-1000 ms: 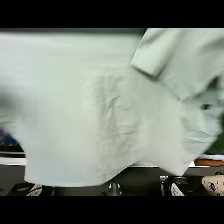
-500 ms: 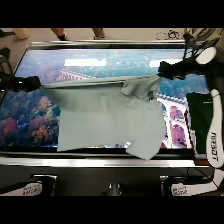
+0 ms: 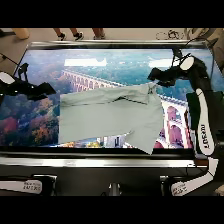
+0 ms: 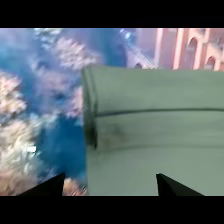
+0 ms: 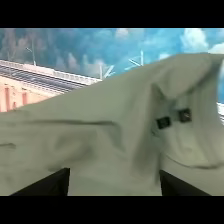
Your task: Fold the shirts.
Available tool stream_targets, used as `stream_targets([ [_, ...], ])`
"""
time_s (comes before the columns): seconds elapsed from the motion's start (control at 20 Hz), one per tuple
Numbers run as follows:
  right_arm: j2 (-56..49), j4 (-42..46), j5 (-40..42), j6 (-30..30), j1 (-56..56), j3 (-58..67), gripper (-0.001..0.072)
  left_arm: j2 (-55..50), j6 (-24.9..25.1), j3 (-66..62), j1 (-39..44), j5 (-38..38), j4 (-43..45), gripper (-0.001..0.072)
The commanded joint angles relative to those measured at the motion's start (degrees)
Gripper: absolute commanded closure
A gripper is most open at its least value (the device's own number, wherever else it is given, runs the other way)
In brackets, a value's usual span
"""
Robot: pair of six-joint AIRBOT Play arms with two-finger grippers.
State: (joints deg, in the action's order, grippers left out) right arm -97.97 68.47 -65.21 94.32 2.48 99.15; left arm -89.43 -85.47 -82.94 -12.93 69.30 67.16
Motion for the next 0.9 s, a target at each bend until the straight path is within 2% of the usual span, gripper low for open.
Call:
stream_targets([
  [0.0,2.8,6.2,-20.5,-1.6,5.6,-0.3,0.0182,2.8,-0.7,1.3,-4.2,17.8,3.9,0.0085],
  [0.1,3.0,5.9,-26.1,-3.8,7.1,-5.2,0.0183,9.2,-0.6,15.0,-4.5,16.2,3.7,0.0109],
  [0.3,3.8,5.2,-25.7,-5.8,7.0,-15.3,0.0183,19.2,2.2,42.1,-3.2,5.1,0.1,0.0109],
  [0.45,3.8,5.2,-25.4,-6.1,7.0,-16.2,0.0183,19.8,4.7,48.4,-2.7,0.3,-5.7,0.0109],
  [0.7,3.8,6.6,-25.2,-6.1,7.0,-16.2,0.0183,19.2,2.7,49.1,1.9,-7.3,-6.6,0.0114],
  [0.75,3.8,7.5,-25.3,-6.1,7.0,-16.3,0.0183,19.0,1.8,49.1,3.0,-9.0,-6.6,0.0205],
  [0.85,4.4,9.6,-24.9,-7.0,7.0,-18.1,0.0180,19.1,1.2,49.0,4.8,-10.9,-6.8,0.0451],
])
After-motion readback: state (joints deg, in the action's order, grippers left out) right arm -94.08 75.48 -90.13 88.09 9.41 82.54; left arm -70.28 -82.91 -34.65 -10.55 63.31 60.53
